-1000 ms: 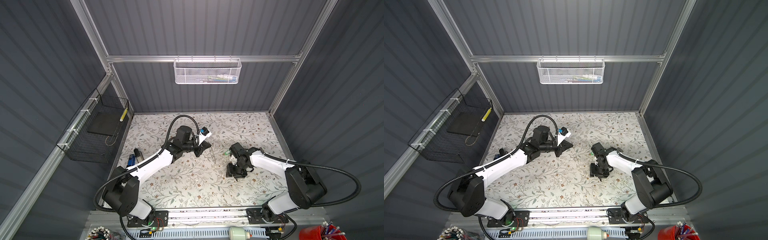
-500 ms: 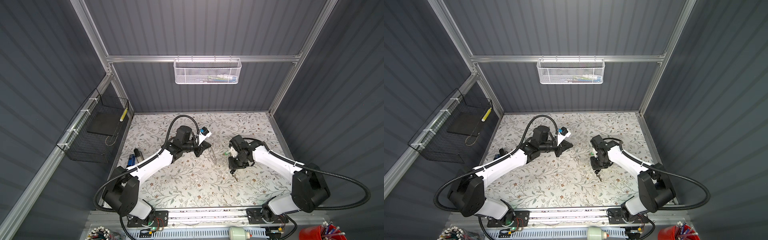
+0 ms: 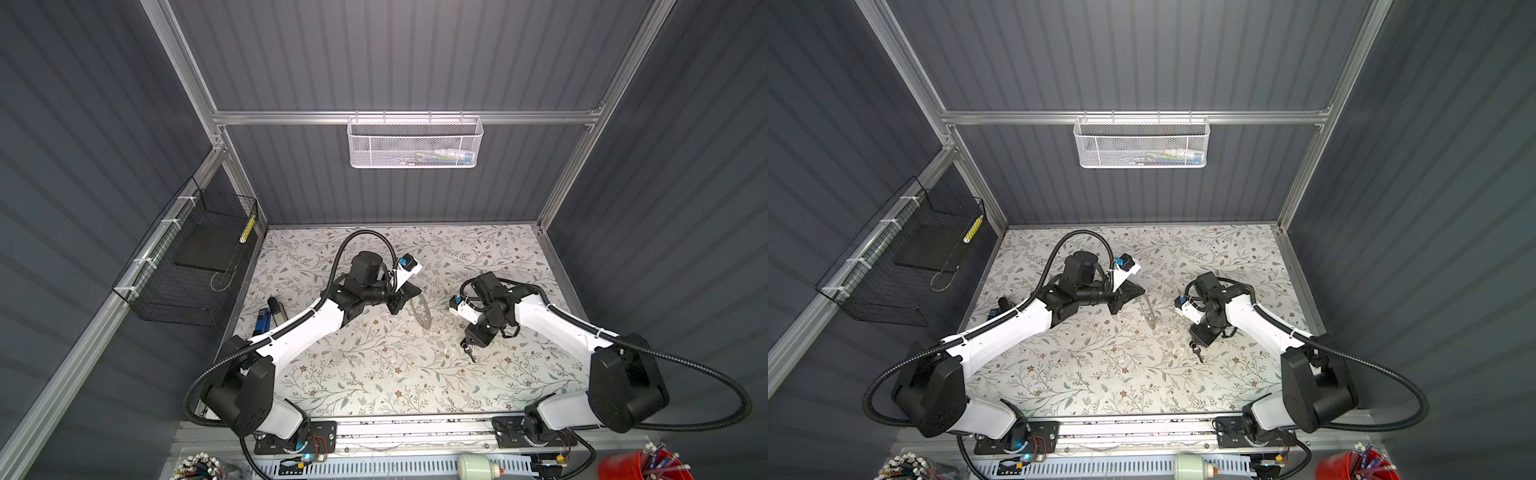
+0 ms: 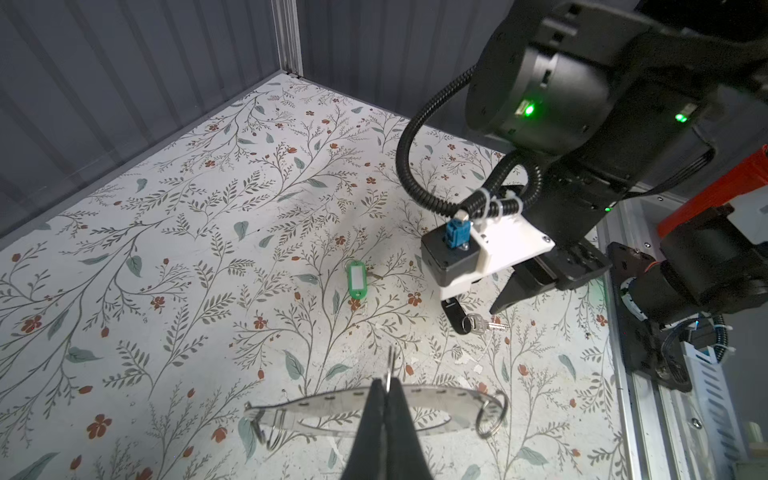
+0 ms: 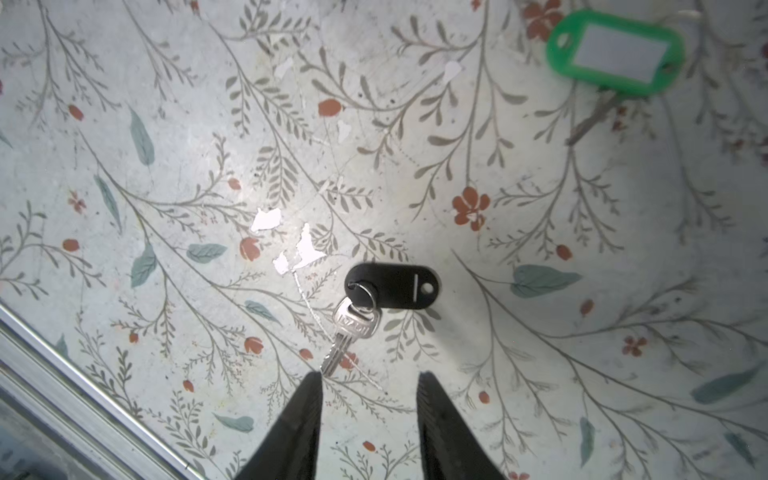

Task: Put the keys on the keyring

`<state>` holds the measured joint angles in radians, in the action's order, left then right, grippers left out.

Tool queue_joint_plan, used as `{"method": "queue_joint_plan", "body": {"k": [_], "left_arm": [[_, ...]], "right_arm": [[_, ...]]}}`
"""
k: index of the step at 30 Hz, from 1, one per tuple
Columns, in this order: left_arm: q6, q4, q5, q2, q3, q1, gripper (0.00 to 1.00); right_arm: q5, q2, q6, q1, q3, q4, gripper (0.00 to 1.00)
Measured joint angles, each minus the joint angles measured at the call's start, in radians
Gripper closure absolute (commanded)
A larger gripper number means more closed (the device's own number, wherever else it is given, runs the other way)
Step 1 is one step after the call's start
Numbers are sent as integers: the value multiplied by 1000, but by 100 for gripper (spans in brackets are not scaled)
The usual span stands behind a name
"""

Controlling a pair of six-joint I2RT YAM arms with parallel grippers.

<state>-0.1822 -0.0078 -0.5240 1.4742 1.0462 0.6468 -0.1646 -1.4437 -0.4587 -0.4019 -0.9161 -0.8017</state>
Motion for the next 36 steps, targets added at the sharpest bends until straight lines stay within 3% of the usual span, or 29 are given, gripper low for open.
{"method": "queue_joint_plan", "body": {"k": [5,13,26,36], "left_arm": [[0,0,1,-3,0,0,100],[0,-10,11,-8,0,0,100],[0,-14,16,-8,0,0,100],[0,-14,18,-8,0,0,100]], "right_arm": [[-39,-65,-113,7,-1,32,61],[-55,-161,-188,7,-8,39,64],[-6,-196,-201,-12,-11,66,67],[71,-166,-177,-61,32,140,79]]}}
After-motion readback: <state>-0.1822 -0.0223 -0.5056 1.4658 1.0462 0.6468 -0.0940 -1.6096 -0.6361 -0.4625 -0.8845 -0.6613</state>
